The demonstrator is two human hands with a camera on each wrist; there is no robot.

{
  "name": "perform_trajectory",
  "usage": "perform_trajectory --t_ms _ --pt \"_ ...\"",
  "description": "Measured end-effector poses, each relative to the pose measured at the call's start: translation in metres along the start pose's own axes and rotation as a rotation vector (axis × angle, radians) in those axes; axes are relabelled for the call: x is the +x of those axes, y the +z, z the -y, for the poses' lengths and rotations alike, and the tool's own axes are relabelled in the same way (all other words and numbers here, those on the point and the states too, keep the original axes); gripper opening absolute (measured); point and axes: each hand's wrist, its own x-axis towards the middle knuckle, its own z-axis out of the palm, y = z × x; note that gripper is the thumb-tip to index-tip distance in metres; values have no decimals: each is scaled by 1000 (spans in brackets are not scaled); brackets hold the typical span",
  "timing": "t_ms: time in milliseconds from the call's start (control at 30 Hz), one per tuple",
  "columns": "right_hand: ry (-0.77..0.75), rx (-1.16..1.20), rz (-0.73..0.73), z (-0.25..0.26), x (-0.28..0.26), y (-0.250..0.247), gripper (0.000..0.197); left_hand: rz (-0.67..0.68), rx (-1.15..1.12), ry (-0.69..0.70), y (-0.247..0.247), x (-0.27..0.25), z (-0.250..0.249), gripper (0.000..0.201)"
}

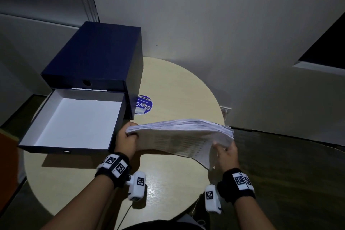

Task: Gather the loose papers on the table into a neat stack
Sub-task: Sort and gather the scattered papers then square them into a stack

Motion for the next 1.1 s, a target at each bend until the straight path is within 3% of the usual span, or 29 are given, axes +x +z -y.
perform_trajectory --t_ms 100,200,300,400,500,633,800,900,967,1033,1100 --pt "18 5 -43 -10 4 -9 50 15 10 -17 -6 -2 5 44" --pt "55 -49 -55 -17 2 -9 43 107 58 -10 -4 -10 8 22" --pt "58 -14 -67 -10 0 -8 34 81 63 -16 -3 -8 2 14" --pt "-19 -47 -50 -11 0 -7 40 66 59 -5 -4 -9 -2 23" --pt "44 -79 3 -16 -2 -6 39 100 68 -28 -1 -12 -4 32" --pt "75 9 -41 -4 0 -12 40 76 2 86 2 -6 -14 30" --pt "-14 -54 86 -5 -13 -6 53 160 21 12 -3 -6 1 40" --pt "-152 64 60 9 -19 -6 45 145 -104 71 -7 -12 -6 28" --pt "-224 107 -2 20 -20 -2 35 135 -130 178 -6 -18 -16 32" --pt "-239 84 -113 26 -15 5 15 92 -106 261 -1 -20 -22 34" --pt "-240 51 -205 26 -8 11 13 48 -68 248 2 -18 -22 23"
